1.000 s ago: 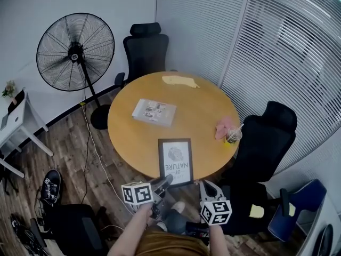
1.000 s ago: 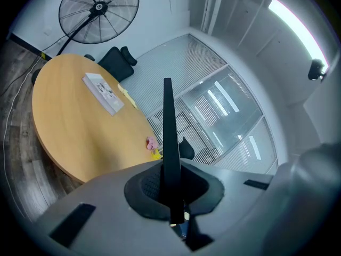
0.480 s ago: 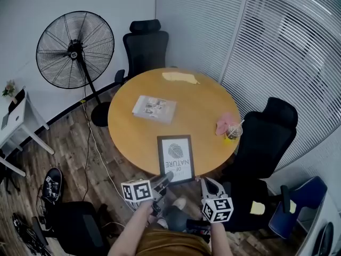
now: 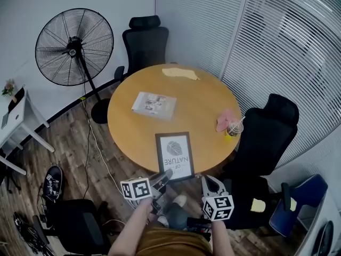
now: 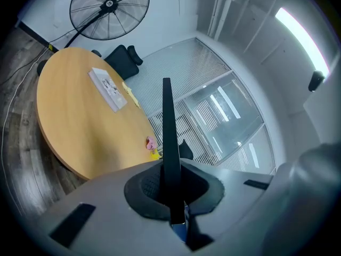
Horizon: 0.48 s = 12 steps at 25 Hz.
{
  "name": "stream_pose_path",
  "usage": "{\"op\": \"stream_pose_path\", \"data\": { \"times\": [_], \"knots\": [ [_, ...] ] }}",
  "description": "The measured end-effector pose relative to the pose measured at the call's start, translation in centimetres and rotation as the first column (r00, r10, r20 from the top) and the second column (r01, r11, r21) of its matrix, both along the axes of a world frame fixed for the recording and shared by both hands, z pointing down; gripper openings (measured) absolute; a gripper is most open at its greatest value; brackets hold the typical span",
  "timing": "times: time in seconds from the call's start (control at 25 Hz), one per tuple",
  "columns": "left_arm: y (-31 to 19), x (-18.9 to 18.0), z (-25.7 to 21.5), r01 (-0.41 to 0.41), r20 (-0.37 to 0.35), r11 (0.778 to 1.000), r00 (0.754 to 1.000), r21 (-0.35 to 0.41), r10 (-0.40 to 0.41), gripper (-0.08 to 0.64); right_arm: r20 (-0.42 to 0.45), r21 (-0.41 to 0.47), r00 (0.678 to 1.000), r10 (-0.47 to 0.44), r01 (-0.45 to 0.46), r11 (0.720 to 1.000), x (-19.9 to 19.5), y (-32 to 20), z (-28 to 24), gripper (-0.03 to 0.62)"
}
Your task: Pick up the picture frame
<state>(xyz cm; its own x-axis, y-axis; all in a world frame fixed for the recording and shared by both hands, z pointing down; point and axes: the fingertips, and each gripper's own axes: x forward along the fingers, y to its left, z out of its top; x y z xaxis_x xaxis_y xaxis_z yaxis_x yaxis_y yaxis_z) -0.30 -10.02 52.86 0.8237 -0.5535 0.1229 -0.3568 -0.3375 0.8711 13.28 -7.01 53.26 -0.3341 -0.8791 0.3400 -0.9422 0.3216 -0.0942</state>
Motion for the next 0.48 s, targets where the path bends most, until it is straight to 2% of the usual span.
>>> {"op": "stream_pose_path", "data": {
  "times": [0.48],
  "knots": [
    [-0.43,-0.37,0.18,0.006,-0.028,1.000,1.000,-0.015,-0.007,0.040,-0.012,0.005,1.000,-0.003,0.003,1.000,-0.13,-0.49,-0.23,0.012]
  ]
}}
